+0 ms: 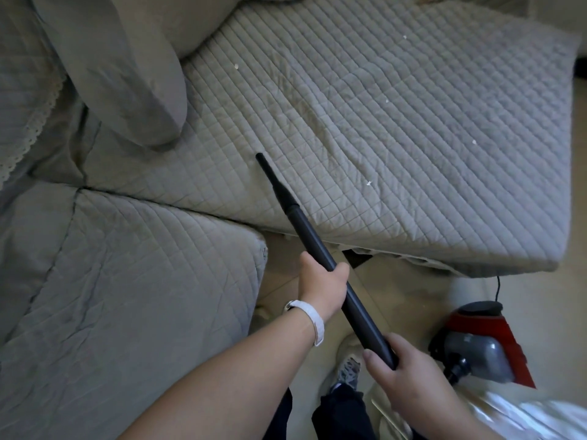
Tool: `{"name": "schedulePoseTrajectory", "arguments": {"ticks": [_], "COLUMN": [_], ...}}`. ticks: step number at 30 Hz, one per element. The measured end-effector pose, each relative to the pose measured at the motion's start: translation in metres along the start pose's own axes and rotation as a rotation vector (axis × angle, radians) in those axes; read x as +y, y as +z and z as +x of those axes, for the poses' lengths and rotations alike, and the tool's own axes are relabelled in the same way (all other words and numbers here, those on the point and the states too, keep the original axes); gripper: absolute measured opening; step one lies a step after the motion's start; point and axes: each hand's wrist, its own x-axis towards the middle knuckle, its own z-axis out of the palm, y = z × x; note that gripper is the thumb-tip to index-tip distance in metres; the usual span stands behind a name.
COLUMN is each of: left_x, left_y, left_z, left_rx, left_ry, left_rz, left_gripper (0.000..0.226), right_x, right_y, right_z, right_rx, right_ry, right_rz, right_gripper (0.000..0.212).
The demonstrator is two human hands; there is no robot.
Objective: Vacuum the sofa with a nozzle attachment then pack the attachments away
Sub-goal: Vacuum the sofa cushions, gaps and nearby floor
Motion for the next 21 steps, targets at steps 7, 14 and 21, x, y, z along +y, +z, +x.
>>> {"name": "schedulePoseTrajectory", "arguments": {"ticks": [7,14,21], "left_x": [0.003,-0.019,-0.039], "left_y": [0.061,0.108,0.133], "left_z": [-0.017,-0.052,-0.078], "left_rx": [-0.070,-0.110,-0.171], "left_ry": [0.064,0.026,0.003], "left_rz": [0.065,0.163,0.305], "left_gripper": [0.028,0.034,0.037], "right_x": [0.048,0.101,0.133], "right_y": [-0.015,-0.017,-0.013], "right_z": [-0.010,-0.034,-0.064], "right_rx": [0.091,0.101,0.118], "right_ry": [0.035,0.128,0.157], "right_rz": [0.135,0.248,0.316], "right_gripper": [0.009,0.010,0.012]}}
